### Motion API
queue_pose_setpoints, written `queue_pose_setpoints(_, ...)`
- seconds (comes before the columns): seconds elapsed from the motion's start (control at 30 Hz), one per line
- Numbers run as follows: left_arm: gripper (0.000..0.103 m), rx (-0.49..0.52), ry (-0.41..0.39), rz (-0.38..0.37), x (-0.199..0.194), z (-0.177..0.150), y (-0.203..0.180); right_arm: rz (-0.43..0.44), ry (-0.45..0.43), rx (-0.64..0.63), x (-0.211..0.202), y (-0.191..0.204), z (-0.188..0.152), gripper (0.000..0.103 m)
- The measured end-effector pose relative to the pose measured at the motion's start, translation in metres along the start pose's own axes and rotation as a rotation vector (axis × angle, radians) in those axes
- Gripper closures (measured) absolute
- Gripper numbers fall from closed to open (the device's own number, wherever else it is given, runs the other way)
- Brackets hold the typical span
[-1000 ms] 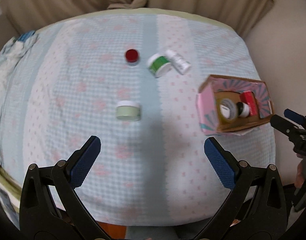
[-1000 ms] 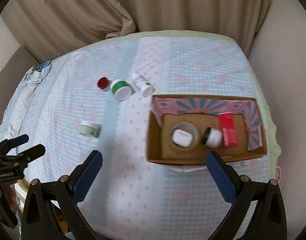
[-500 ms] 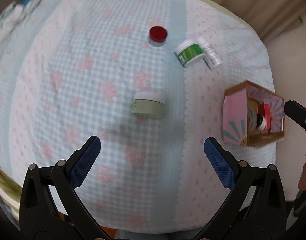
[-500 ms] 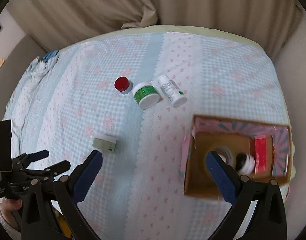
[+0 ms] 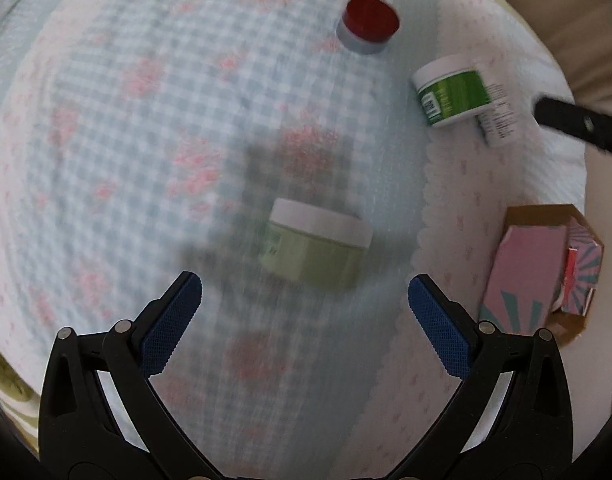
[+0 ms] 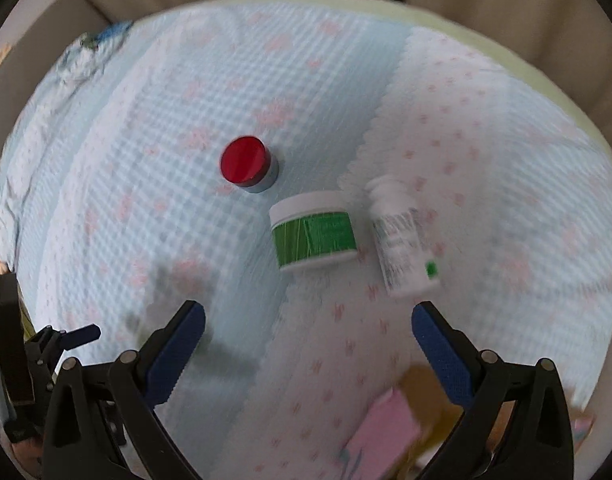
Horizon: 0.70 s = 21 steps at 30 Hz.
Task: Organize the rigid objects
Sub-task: 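Move both tools back toward the pale green jar and remaining jars, then grasp the pale green jar with the left tool while the right tool grasps the green-labelled jar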
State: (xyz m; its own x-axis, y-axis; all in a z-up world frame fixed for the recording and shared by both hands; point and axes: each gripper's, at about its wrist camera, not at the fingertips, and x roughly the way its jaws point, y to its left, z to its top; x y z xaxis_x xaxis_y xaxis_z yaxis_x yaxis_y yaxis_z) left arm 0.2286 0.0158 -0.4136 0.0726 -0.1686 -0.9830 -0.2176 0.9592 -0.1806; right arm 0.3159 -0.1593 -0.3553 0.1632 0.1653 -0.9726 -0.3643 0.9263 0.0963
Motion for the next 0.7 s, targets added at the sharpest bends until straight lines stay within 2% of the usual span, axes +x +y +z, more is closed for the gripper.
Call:
queue_pose_setpoints(0.23, 0.002, 0.026, 0.038, 0.03, 0.038, 0.016, -0.012, 0.011, 0.147, -0.074, 0.076, -0.002, 0.039, 0.006)
queue_pose_setpoints(0.33, 0.002, 0.047, 0.051, 0.044, 0.051, 0.021, -0.019, 0.008, 0.187, -0.098, 0.092, 0.0, 0.045, 0.007)
queue_pose_setpoints(0.43, 0.004, 0.055, 0.06, 0.052, 0.06, 0.026, -0.025, 0.003, 0.219, -0.122, 0.106, 0.004, 0.05, 0.018)
queue_pose_setpoints(0.5, 0.008, 0.056, 0.068, 0.062, 0.065, 0.028, -0.027, -0.002, 0.243, -0.128, 0.114, 0.004, 0.052, 0.023)
queue_pose_setpoints(0.67, 0.011, 0.066, 0.099, 0.077, 0.074, 0.032, -0.032, -0.022, 0.273, -0.118, 0.129, 0.002, 0.057, 0.03)
queue_pose_setpoints(0.7, 0.022, 0.068, 0.1, 0.076, 0.075, 0.031, -0.033, -0.028, 0.277, -0.115, 0.131, 0.001, 0.057, 0.034)
